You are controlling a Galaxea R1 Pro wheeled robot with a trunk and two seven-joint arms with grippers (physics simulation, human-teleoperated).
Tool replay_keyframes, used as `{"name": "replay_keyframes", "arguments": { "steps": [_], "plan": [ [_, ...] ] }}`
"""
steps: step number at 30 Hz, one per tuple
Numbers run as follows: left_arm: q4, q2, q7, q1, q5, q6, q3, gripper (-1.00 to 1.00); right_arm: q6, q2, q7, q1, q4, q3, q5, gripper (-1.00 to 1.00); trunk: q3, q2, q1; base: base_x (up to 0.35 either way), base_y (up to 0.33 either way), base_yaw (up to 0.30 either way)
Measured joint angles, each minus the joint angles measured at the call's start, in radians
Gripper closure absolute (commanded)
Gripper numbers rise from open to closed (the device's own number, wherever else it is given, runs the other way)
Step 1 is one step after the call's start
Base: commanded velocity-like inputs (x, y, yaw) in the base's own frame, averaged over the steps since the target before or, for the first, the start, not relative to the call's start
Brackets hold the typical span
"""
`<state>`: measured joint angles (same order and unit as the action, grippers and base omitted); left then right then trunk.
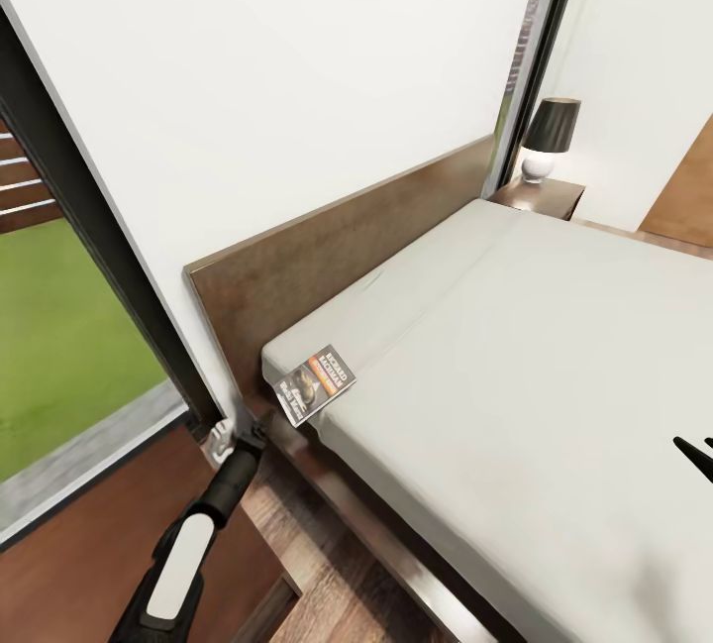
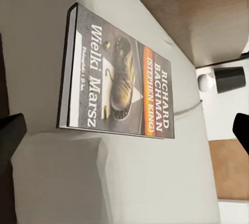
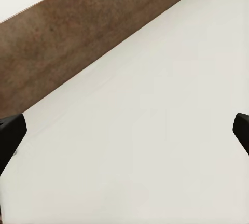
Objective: In the bedroom, move the book from the bed onto either nightstand, and place the two sandals side by side next to the bed.
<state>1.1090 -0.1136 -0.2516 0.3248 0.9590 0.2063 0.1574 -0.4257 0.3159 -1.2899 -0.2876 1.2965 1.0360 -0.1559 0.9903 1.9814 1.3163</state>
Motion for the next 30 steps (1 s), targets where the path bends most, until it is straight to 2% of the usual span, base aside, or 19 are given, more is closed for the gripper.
{"name": "replay_keyframes", "arguments": {
  "steps": [6,11,19,26,30],
  "plan": [
    [-0.004,-0.002,0.014,0.004,0.0,-0.002,-0.002,-1.0,0.0,0.0,0.0,0.0,0.0,0.0,0.001,-1.0,0.0,0.0,0.0,0.0,0.0,0.0],
    [-0.048,-0.007,0.016,0.028,-0.001,-0.002,-0.006,-1.0,0.0,0.0,0.0,0.0,0.0,0.0,0.001,-1.0,0.0,0.0,0.0,0.0,0.0,0.0],
    [-0.082,-0.036,0.016,0.044,-0.003,-0.002,-0.017,-1.0,0.0,0.0,0.0,0.0,0.0,0.0,0.001,-1.0,0.0,0.0,0.0,0.0,0.0,0.0],
    [-0.084,-0.038,0.016,0.047,-0.004,-0.002,-0.026,-1.0,0.0,0.0,0.0,0.0,0.0,0.0,0.001,-1.0,0.0,0.0,0.0,0.0,0.0,0.0],
    [-0.084,-0.037,0.016,0.069,-0.005,-0.002,-0.027,-1.0,0.0,0.0,0.0,0.0,0.0,0.0,0.001,-1.0,0.0,0.0,0.0,0.0,0.0,0.0]
  ]
}}
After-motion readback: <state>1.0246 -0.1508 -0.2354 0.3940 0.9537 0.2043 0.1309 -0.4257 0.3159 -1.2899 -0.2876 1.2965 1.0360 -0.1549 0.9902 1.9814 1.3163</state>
